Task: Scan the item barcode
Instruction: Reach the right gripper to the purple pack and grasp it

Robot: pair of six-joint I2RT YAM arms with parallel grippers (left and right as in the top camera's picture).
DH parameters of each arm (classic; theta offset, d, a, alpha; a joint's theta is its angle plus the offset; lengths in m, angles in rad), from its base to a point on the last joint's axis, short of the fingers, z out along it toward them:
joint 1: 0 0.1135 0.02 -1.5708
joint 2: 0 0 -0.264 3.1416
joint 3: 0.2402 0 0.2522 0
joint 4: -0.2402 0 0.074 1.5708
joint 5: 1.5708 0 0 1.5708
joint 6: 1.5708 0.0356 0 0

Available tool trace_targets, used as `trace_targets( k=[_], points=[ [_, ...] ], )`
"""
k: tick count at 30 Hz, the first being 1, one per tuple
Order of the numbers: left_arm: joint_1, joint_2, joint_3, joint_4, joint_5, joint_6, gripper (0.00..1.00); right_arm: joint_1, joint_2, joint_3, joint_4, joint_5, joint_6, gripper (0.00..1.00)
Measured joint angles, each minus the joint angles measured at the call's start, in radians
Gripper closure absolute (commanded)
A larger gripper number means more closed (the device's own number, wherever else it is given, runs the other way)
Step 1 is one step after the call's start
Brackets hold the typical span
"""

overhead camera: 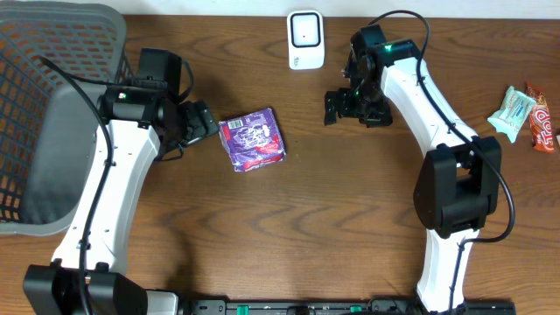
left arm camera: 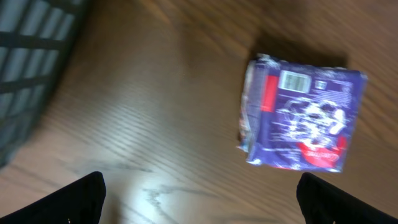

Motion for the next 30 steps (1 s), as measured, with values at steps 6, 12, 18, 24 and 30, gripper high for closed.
trace_targets(
  k=[6,12,18,24,30],
  points=[
    [0.0,0.001,-0.015,-0.009,-0.057,0.0,0.02,0.0,0.0,-0.001,0.061,-0.01,0.045,0.01],
    [0.0,0.003,-0.069,-0.046,-0.079,0.0,0.02,0.001,0.0,-0.001,0.116,-0.056,0.105,0.01],
    [0.0,0.004,-0.078,-0.05,-0.085,0.0,0.02,0.047,0.0,-0.022,0.174,-0.156,0.042,0.01],
    [0.0,0.004,-0.078,-0.049,-0.089,0.0,0.02,0.182,0.0,-0.072,0.226,-0.076,0.004,0.01],
    [0.0,0.004,-0.078,-0.049,-0.089,0.0,0.02,0.228,0.0,-0.133,0.357,-0.062,0.02,0.1]
  ],
)
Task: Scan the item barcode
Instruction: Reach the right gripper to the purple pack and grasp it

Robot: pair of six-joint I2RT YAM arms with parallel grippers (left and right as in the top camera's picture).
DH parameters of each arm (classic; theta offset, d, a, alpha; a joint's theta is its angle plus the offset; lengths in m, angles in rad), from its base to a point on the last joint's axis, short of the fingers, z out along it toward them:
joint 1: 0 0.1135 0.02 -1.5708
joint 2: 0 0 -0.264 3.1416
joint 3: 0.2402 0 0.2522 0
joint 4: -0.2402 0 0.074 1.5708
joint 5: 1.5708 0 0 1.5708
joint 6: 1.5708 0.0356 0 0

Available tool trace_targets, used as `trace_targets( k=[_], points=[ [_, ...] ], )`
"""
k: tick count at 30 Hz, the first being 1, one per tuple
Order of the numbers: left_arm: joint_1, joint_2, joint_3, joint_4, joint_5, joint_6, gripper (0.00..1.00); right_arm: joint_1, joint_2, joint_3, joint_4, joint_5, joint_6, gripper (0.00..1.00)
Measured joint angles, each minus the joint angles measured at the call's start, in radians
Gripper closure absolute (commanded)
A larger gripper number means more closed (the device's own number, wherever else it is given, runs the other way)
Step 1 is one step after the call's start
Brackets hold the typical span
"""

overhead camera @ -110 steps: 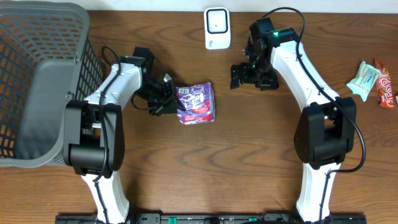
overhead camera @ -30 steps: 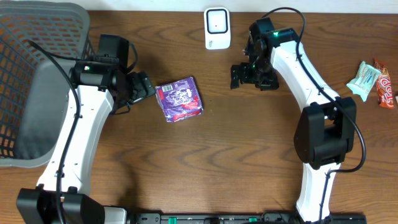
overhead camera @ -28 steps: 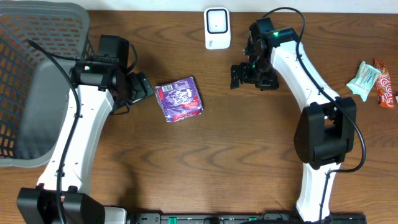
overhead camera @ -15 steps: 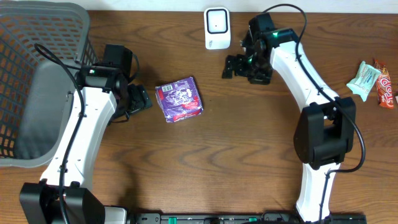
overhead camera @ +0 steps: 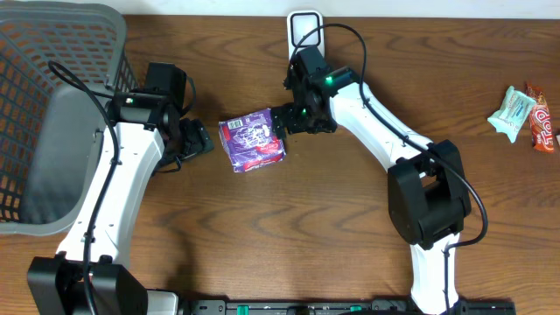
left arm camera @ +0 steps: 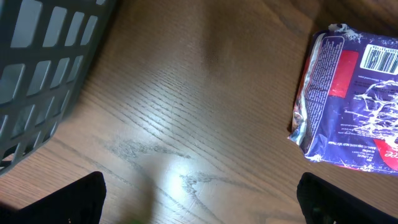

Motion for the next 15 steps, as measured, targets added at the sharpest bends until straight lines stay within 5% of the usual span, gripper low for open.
trace_targets(
  k=[4,15],
  points=[
    [0.0,0.0,0.0,0.0,0.0,0.0,0.02,-0.023,0.0,-0.034,0.099,-0.081,0.007,0.28],
    [0.0,0.0,0.0,0.0,0.0,0.0,0.02,-0.019,0.0,-0.111,0.236,-0.28,0.006,0.44]
  ],
)
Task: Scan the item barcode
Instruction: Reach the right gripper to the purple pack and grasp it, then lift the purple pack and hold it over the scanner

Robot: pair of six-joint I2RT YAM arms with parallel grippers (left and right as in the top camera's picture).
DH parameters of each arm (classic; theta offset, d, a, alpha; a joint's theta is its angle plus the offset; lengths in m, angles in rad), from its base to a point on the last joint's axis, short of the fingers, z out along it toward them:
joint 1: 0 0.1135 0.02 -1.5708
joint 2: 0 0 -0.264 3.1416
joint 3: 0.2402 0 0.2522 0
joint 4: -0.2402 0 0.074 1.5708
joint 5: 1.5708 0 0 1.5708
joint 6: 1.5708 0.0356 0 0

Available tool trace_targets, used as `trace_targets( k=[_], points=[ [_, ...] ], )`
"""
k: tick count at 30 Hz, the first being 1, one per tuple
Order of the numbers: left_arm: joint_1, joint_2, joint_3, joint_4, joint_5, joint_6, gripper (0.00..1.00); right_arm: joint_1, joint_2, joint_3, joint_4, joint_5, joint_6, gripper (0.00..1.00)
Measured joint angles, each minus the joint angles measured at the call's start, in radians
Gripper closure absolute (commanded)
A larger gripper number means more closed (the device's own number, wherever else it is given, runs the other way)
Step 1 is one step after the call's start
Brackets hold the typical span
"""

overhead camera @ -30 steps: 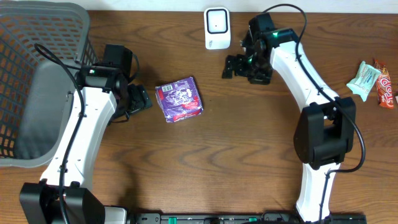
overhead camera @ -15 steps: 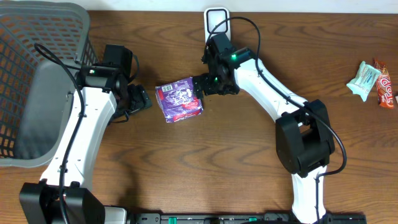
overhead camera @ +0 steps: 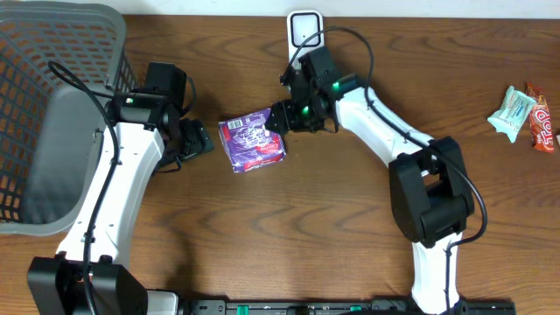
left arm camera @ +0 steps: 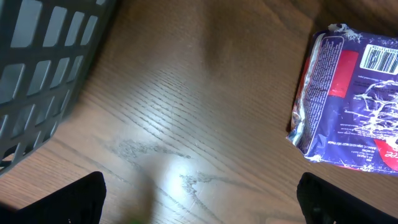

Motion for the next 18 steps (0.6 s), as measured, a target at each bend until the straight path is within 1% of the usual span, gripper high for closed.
trace_targets(
  k=[4,5,6,7,8,11,13,16,18],
  points=[
    [0.0,0.0,0.0,0.0,0.0,0.0,0.02,0.017,0.0,-0.1,0.113,-0.022,0.025,0.49],
    [0.0,0.0,0.0,0.0,0.0,0.0,0.02,0.018,0.0,-0.132,0.164,-0.036,0.03,0.57],
    [0.0,0.0,0.0,0.0,0.0,0.0,0.02,0.019,0.0,-0.154,0.193,-0.049,0.036,0.68],
    [0.0,0.0,0.0,0.0,0.0,0.0,0.02,0.019,0.0,-0.17,0.215,-0.06,0.044,0.87],
    [0.0,0.0,0.0,0.0,0.0,0.0,0.02,0.019,0.0,-0.181,0.229,-0.07,0.045,0.99],
    [0.0,0.0,0.0,0.0,0.0,0.0,0.02,0.016,-0.002,-0.186,0.24,-0.101,0.056,0.99],
    [0.0,0.0,0.0,0.0,0.0,0.0,0.02,0.014,-0.006,-0.177,0.212,-0.104,0.056,0.99],
    [0.0,0.0,0.0,0.0,0.0,0.0,0.02,0.011,-0.016,-0.139,0.084,-0.058,0.054,0.99],
    [0.0,0.0,0.0,0.0,-0.001,0.0,0.02,0.008,-0.03,-0.092,-0.033,0.023,0.042,0.99]
  ],
)
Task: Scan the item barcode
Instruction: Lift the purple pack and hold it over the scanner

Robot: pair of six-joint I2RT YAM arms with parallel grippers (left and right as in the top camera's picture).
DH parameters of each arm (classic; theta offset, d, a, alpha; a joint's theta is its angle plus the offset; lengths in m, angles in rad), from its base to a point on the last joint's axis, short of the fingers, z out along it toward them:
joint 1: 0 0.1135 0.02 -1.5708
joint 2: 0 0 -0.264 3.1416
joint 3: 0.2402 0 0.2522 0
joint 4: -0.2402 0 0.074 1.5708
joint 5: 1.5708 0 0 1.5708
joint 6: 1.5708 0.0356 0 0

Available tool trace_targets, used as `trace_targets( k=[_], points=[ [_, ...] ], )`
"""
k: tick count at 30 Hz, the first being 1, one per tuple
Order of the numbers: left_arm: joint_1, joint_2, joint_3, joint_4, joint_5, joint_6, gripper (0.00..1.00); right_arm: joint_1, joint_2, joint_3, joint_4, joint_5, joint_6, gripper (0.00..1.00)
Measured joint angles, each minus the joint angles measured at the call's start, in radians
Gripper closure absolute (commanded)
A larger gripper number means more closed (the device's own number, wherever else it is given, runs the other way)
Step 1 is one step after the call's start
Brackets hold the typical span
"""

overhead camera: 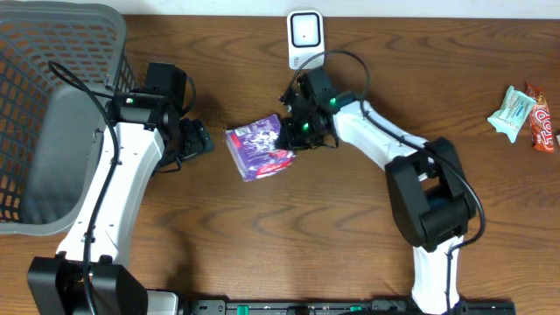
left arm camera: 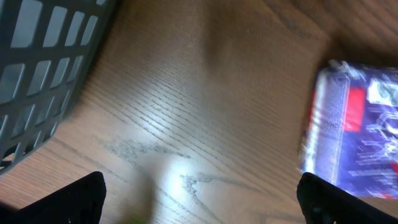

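Note:
The purple snack packet (overhead camera: 260, 149) sits tilted at mid-table, and its blurred left part (left arm camera: 354, 143) fills the right of the left wrist view. My right gripper (overhead camera: 293, 129) is at the packet's upper right edge and shut on it. My left gripper (overhead camera: 198, 140) stands open to the left of the packet, with only bare wood between its black fingertips (left arm camera: 68, 198). The white barcode scanner (overhead camera: 305, 39) stands at the table's far edge, behind the right gripper.
A grey mesh basket (overhead camera: 52, 114) takes up the left end of the table, its wall (left arm camera: 43, 68) close to my left gripper. Two wrapped snacks, a pale one (overhead camera: 510, 111) and a red one (overhead camera: 541, 117), lie at the far right.
The packet has shifted a little right and toward the near edge and turned, with my right gripper now closed on its upper right edge. It shows blurred in the left wrist view. The left arm is unchanged.
My right gripper was first well to the right of the packet, below the scanner, and my left gripper near the packet's left side. The right gripper then stood at the packet's right edge while the left drew back a little. Now the right grips the shifted packet.

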Motion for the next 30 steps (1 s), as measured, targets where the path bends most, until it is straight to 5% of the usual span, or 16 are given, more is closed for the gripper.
trace_targets(
  k=[6,13,22,30],
  points=[
    [0.0,0.0,0.0,-0.001,0.0,0.0,0.02,0.006,-0.09,0.26,-0.359,0.59,-0.021,0.99],
    [0.0,0.0,0.0,0.0,0.0,0.0,0.02,0.082,-0.133,0.291,-0.491,1.182,-0.009,0.99],
    [0.0,0.0,0.0,-0.001,0.0,0.0,0.02,0.124,-0.008,0.199,-0.462,1.335,0.002,0.99],
    [0.0,0.0,0.0,0.0,0.0,0.0,0.02,0.261,0.018,0.198,-0.349,1.218,0.008,0.71]
  ],
)
